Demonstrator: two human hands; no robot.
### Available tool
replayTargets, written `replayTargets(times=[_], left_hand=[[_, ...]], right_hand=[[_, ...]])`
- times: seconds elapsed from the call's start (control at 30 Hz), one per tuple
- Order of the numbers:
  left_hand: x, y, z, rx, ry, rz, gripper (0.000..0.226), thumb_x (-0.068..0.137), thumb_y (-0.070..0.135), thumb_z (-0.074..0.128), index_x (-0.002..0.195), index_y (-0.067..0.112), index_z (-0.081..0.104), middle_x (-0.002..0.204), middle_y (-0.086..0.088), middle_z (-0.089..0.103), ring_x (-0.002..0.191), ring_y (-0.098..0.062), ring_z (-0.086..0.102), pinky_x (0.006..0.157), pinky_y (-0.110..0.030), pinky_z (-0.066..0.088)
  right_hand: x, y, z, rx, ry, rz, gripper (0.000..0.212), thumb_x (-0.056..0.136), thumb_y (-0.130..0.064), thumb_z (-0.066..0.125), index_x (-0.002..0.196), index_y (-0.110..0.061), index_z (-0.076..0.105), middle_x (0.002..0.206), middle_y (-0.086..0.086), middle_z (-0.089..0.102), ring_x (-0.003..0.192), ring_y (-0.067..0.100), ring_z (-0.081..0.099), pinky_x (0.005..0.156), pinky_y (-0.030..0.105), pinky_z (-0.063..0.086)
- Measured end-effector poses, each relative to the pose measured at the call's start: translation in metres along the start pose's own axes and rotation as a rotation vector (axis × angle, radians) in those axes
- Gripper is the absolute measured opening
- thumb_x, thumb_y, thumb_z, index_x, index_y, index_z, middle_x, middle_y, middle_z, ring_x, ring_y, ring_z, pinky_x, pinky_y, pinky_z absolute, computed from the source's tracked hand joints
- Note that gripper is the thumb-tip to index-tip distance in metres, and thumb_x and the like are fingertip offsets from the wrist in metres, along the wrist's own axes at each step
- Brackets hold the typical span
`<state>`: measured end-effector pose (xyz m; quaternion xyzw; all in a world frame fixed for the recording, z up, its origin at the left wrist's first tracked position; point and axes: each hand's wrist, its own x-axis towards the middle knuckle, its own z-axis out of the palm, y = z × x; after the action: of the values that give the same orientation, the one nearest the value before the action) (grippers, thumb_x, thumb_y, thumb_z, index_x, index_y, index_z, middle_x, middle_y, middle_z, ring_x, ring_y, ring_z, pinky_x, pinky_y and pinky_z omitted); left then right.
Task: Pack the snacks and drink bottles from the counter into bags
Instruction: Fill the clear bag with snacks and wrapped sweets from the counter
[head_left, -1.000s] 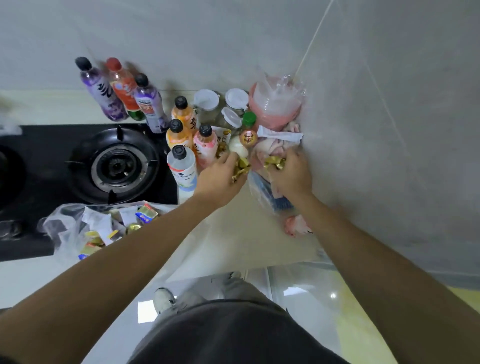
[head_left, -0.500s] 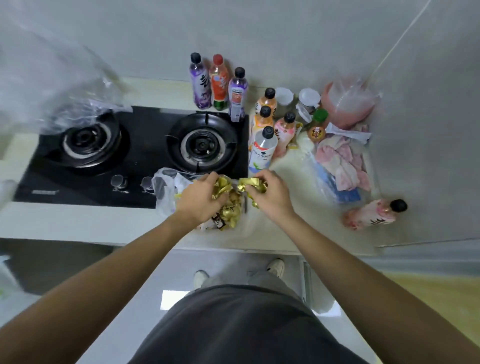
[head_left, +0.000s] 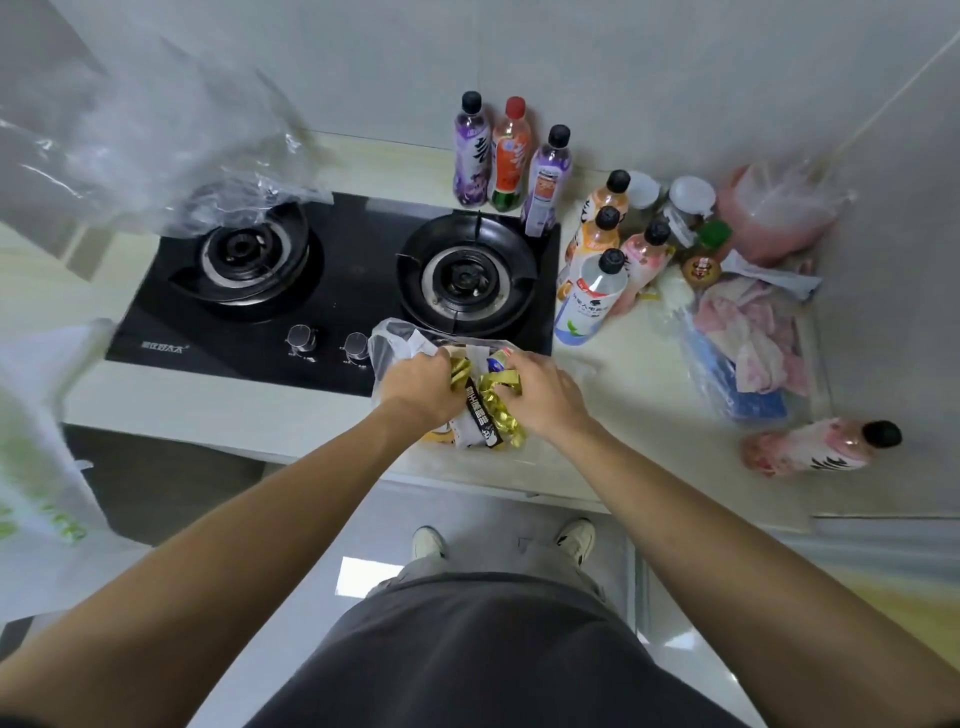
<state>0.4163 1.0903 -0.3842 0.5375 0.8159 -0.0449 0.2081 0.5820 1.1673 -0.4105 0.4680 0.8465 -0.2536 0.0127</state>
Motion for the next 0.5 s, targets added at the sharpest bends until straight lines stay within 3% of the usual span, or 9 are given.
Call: replayTargets(times=[0.1, 0.23, 0.5], left_hand=[[-0.001, 0.006, -0.002, 0.015, -0.002, -0.017, 0.045, 0.092, 0.029, 0.058, 0.132, 0.011, 0.046, 0.124, -0.014, 0.058, 0.116, -0.037, 0.058, 0.076, -0.039, 0.039], [-0.003, 0.009, -0.003, 0.04, 0.012, 0.046, 0.057, 0.091, 0.021, 0.059, 0.143, 0.017, 0.037, 0.133, -0.012, 0.051, 0.124, -0.035, 0.05, 0.081, -0.041, 0.045], [0.002, 0.021, -0.005, 0.084, 0.09, 0.107, 0.05, 0.091, 0.03, 0.057, 0.138, 0.019, 0.046, 0.129, -0.008, 0.049, 0.126, -0.029, 0.043, 0.089, -0.046, 0.047]], right_hand=[[0.002, 0.001, 0.0, -0.023, -0.005, -0.013, 0.049, 0.099, -0.034, 0.063, 0.144, -0.021, 0.048, 0.126, 0.008, 0.061, 0.118, 0.031, 0.06, 0.092, 0.045, 0.054], [0.004, 0.005, -0.004, -0.121, -0.004, -0.055, 0.052, 0.094, -0.027, 0.068, 0.141, -0.021, 0.048, 0.124, 0.004, 0.056, 0.117, 0.029, 0.055, 0.091, 0.043, 0.052], [0.006, 0.014, -0.014, -0.237, 0.021, -0.124, 0.049, 0.093, -0.031, 0.064, 0.141, -0.019, 0.057, 0.134, 0.004, 0.053, 0.128, 0.029, 0.045, 0.101, 0.046, 0.048]])
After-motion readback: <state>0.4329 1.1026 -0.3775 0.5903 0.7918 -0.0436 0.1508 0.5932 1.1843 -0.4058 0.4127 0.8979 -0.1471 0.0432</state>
